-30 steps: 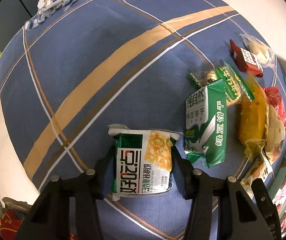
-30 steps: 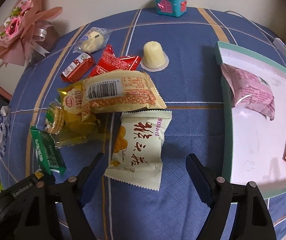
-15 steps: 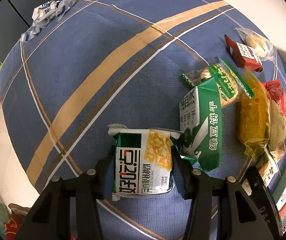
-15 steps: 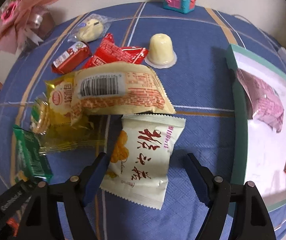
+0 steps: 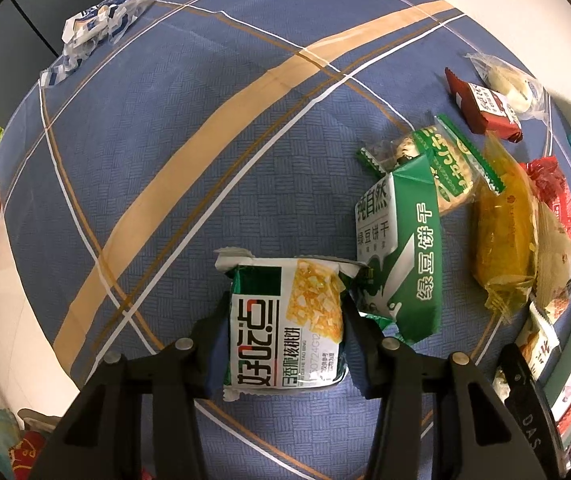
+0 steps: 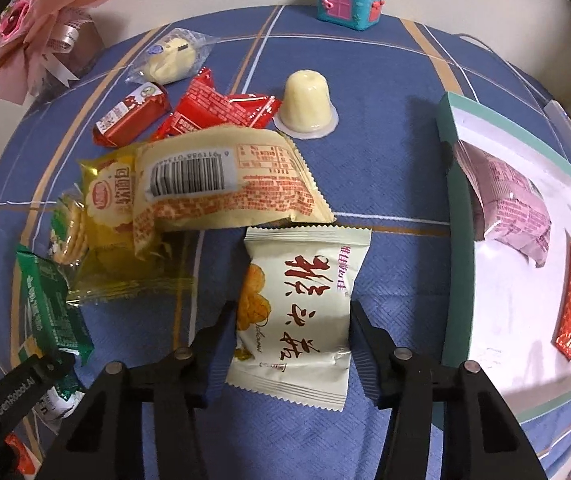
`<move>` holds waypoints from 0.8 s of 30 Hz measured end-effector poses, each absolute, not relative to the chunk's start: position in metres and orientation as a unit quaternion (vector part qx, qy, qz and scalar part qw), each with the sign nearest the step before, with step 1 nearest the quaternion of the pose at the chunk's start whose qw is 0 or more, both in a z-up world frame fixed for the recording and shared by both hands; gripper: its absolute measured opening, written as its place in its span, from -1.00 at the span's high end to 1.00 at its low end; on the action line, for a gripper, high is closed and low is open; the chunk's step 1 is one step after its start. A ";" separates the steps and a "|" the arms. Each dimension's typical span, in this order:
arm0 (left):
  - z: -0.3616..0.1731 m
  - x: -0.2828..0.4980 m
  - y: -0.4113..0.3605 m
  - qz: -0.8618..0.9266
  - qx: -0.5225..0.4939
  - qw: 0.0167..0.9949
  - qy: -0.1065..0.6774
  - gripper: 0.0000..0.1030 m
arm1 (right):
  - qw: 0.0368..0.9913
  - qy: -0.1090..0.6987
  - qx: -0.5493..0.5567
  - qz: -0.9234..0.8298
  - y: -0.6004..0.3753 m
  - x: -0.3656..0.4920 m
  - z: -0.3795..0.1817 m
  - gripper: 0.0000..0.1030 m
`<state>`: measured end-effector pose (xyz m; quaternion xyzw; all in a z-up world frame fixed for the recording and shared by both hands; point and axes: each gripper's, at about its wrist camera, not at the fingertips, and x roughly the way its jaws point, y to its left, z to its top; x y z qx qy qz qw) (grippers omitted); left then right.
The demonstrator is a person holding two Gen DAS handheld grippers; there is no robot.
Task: Organize snacks
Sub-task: 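Carry the green-and-white pack with the left tool into the tray while the right tool carries the cookie packet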
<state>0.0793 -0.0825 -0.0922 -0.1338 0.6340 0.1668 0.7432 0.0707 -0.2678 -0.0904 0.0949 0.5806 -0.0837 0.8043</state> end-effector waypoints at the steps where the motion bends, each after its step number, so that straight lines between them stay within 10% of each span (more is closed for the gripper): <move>1: -0.094 0.080 -0.081 0.166 -0.135 0.743 0.634 0.03 | 0.803 0.582 0.098 -0.084 -0.269 0.070 -0.090 -0.08; 24: -0.022 0.060 -0.049 0.152 -0.174 0.802 0.552 0.03 | 0.826 0.531 0.170 -0.079 -0.298 0.047 -0.039 -0.06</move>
